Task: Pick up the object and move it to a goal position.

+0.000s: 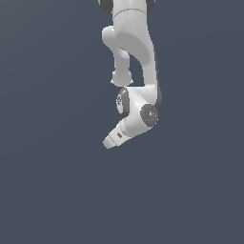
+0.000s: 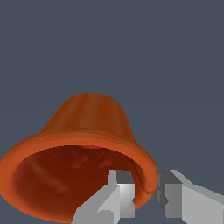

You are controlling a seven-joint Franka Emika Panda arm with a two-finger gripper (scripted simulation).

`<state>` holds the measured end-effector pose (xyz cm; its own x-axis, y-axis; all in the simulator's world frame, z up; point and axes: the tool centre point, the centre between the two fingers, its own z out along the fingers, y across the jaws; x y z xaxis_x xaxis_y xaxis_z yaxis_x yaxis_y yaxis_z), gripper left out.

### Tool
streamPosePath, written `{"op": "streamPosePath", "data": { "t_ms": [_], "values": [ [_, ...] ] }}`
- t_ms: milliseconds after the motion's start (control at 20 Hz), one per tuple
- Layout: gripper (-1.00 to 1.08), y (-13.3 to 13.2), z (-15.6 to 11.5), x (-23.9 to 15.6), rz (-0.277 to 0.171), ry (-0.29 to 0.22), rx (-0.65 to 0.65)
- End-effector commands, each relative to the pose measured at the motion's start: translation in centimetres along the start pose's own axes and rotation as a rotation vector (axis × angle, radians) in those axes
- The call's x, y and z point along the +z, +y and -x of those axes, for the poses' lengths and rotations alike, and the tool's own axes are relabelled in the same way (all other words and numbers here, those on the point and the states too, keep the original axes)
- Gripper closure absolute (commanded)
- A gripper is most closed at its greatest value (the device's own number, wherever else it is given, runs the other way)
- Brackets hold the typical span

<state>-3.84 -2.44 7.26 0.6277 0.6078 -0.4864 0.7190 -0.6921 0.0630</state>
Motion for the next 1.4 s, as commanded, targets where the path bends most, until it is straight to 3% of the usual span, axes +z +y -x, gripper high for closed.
{"op": "streamPosePath", "data": {
  "t_ms": [0,300,1000,1350],
  "values": [
    [1.08,-0.1,0.0,-0.1,0.0,0.0,0.0],
    [1.08,-2.2,-0.3,-2.1,0.0,-0.001,0.0],
    [1.08,-13.7,-2.2,-13.3,0.0,-0.004,-0.002],
    [1.08,-16.9,-3.0,-16.8,-0.001,-0.003,-0.001]
  ]
}}
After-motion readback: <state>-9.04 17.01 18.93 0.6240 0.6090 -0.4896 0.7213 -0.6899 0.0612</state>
